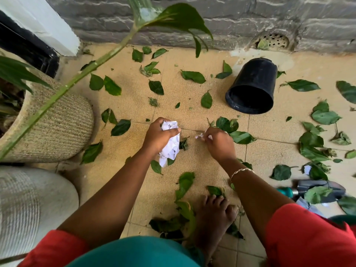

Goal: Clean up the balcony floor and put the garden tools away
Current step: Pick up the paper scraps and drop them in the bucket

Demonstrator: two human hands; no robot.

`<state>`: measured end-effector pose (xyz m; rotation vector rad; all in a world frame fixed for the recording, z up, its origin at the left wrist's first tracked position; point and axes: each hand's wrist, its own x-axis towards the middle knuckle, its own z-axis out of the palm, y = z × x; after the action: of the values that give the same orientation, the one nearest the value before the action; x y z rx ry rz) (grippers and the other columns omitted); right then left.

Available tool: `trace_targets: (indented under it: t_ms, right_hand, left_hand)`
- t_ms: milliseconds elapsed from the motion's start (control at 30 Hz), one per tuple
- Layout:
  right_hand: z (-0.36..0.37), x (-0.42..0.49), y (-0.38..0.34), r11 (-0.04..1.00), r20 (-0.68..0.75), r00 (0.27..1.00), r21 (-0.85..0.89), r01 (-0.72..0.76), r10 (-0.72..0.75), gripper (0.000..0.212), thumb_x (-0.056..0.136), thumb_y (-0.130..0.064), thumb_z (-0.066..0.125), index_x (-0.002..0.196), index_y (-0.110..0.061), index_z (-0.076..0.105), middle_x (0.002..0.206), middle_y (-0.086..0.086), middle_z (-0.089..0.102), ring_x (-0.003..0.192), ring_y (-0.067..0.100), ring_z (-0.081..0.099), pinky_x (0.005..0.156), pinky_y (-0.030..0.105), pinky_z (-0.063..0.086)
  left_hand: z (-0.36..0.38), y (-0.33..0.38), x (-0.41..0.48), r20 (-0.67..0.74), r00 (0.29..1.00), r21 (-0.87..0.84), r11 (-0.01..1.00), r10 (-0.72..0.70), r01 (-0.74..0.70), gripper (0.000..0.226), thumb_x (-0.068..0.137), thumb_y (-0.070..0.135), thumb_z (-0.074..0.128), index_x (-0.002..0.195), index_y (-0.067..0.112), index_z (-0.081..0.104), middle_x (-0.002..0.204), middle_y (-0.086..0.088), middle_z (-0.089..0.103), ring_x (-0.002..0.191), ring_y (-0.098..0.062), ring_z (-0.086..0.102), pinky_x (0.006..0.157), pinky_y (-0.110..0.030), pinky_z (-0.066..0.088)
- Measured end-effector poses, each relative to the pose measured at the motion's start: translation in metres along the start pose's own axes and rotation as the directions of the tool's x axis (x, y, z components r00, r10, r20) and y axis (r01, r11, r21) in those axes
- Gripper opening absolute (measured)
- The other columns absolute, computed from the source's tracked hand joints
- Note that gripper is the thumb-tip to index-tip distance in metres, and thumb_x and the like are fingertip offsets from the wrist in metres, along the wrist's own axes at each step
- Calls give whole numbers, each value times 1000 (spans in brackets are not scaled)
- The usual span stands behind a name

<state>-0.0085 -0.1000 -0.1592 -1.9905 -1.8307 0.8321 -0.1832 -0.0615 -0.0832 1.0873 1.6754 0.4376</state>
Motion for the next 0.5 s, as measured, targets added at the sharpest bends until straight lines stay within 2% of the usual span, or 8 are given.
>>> trace_targets:
  t_ms: [67,133,200,233,300,367,433,500]
  right_hand:
    - [-2,7,-1,998,20,999,-46,-34,35,13,89,-14,55,102,-13,60,95,10,68,84,30,64,62,29,43]
    - [-1,9,-4,993,52,998,-114,-24,30,23,91,-16,53,114,-18,53,95,10,68,84,29,64,62,30,45]
    - [-1,10,-8,983,81,997,-181,4,11,28,92,-17,50,120,-19,50,97,11,67,85,29,64,63,31,46]
    - [-1,11,-10,975,97,995,-219,21,1,27,93,-17,48,120,-17,51,97,11,66,86,29,63,63,31,45]
    - [-3,14,-14,950,120,992,-302,73,-38,22,95,-14,45,115,-15,53,97,11,64,84,28,62,60,31,43]
    - [-2,15,-16,929,121,990,-353,116,-78,19,95,-12,43,109,-12,56,96,11,63,83,28,62,58,29,41]
    - [0,15,-14,952,115,992,-296,79,-47,18,94,-11,44,104,-10,59,94,11,64,84,29,62,61,31,43]
    - [0,17,-7,991,96,995,-134,-7,20,14,91,-14,50,97,-10,62,93,10,66,85,29,62,67,30,45]
  left_hand:
    - [1,-1,1,9,1000,-5,1000,4,-4,29,85,17,69,81,27,42,75,17,42,64,2,41,60,-17,34]
    - [3,1,1,10,1000,-13,1000,19,-19,24,85,19,69,99,22,49,80,15,46,69,-1,45,62,-19,37]
    - [5,2,2,25,999,-26,999,33,-32,49,86,19,68,129,11,47,91,11,49,78,-7,48,65,-21,38]
    - [6,1,2,19,999,-27,999,34,-33,49,86,19,68,129,11,46,89,12,48,77,-6,47,64,-20,37]
    - [7,4,1,25,999,14,999,32,-32,26,86,19,68,104,20,50,78,15,46,68,-2,46,61,-16,35]
    - [9,2,2,20,999,39,999,34,-34,22,85,19,69,84,22,47,76,13,50,68,-7,50,61,-21,38]
    - [11,2,3,21,999,44,998,37,-37,24,84,19,70,79,26,47,76,11,52,69,-10,53,63,-24,39]
    - [12,3,3,20,999,29,999,33,-33,29,84,19,70,77,29,44,76,13,49,68,-6,50,63,-23,38]
